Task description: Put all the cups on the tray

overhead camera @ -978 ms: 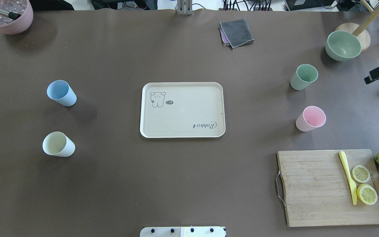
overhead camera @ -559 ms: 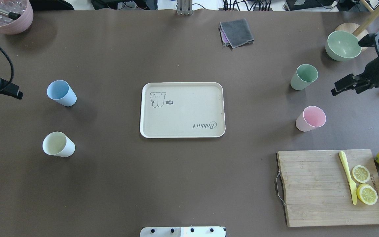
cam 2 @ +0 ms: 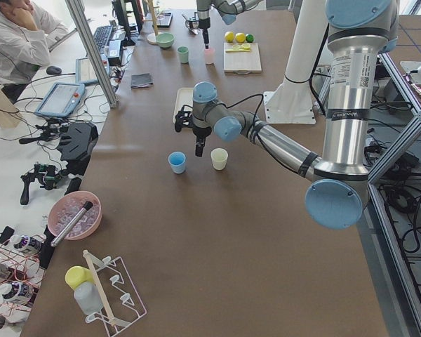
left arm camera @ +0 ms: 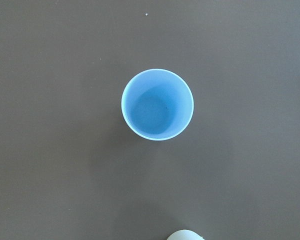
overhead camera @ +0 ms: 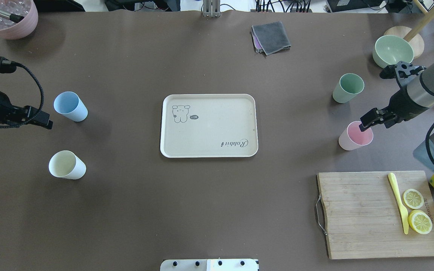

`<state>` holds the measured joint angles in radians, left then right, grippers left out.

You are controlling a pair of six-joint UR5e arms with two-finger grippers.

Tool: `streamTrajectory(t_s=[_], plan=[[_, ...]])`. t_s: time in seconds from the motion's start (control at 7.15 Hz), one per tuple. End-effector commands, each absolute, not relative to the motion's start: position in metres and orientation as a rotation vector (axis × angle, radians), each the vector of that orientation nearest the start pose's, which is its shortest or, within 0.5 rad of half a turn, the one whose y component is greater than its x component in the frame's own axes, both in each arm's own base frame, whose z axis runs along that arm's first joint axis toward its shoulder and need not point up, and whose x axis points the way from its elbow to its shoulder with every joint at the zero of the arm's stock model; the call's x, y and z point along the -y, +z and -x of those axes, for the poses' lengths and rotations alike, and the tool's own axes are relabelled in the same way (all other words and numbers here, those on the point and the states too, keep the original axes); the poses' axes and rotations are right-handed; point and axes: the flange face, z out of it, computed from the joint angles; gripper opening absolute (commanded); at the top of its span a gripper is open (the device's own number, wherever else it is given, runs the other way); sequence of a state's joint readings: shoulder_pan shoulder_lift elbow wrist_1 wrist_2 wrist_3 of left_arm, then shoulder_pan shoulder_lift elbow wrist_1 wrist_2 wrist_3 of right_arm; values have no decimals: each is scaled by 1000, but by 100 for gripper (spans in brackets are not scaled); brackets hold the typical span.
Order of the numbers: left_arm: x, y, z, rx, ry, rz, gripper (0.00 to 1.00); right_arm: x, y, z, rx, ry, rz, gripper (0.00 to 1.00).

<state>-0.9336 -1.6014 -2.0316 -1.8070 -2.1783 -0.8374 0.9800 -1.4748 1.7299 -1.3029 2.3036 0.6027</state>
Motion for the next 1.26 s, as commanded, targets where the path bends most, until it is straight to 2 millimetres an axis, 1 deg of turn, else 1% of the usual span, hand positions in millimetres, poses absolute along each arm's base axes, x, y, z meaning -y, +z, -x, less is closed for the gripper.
streamTrajectory(t_s=[0.0,0.14,0.28,0.42,0.56,0.7,0.84,0.98,1.12], plan=[[419,391,-255,-915,37,-83,97,486,508,250,869,-185,4,61],[410,397,-272,-892,43,-71,97,487,507,251,873,-188,5,9],[401,404,-286,-860,59,-82,97,487,502,251,883,-194,1,0],[391,420,-291,-838,78,-78,97,487,497,253,900,-203,7,0],[388,436,-288,-835,84,-83,97,486,490,255,924,-213,16,0],[388,460,-288,-830,105,-91,96,485,487,257,934,-219,21,0],[390,472,-290,-839,106,-96,93,492,472,260,950,-224,7,0],[390,472,-290,-841,98,-95,84,501,451,264,982,-229,-2,0],[389,470,-290,-850,100,-87,61,515,420,274,998,-230,-16,0]])
